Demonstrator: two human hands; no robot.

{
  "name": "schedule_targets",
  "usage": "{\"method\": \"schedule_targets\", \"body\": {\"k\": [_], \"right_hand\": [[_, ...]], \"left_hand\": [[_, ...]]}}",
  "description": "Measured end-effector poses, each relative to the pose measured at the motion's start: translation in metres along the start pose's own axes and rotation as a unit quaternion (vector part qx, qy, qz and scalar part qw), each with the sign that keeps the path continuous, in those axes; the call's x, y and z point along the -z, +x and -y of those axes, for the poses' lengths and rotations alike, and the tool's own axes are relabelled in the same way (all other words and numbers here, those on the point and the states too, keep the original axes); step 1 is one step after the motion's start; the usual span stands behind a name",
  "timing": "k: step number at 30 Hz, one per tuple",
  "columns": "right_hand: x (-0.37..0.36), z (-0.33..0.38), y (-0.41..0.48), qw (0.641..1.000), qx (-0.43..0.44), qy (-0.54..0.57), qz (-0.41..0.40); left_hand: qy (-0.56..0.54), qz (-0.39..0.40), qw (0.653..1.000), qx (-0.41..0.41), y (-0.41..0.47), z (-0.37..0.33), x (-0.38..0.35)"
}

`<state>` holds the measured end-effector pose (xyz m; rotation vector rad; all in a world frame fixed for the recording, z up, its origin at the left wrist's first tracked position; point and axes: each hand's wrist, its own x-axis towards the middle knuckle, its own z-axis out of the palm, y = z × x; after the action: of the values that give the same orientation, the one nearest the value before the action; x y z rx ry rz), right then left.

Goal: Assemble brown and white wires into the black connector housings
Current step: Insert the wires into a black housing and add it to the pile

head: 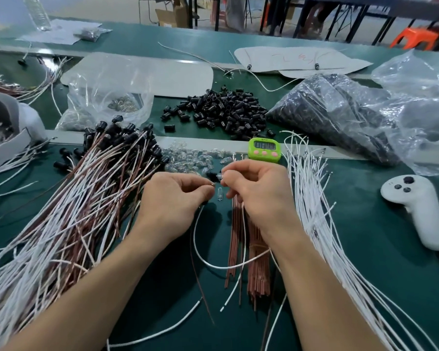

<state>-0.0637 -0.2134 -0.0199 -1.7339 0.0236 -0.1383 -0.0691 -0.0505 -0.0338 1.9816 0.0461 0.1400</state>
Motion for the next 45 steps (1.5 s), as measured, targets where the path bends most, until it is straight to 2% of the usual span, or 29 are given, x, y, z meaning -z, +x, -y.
{"method": "schedule_targets", "body": {"k": [10,21,37,45], "right_hand": [[0.002,-0.002,-0.001,0.998,0.015,-0.048,0.040],[0.007,-0.004,0.001,0.996,0.022,-0.044,0.070],[0.014,0.005,-0.002,0.987,0.040,-0.137,0.075],[0.017,0.010,-0.006,0.970,0.101,-0.203,0.088]], "left_hand": [[-0.005,0.045,0.999,-0.003,-0.001,0.001,0.000],[-0.018,0.053,0.998,0.018,0.001,0.001,0.002],[-0.010,0.066,0.998,0.021,-0.002,-0.003,0.002],[-0.007,0.076,0.997,0.013,-0.004,-0.006,0.002]]}}
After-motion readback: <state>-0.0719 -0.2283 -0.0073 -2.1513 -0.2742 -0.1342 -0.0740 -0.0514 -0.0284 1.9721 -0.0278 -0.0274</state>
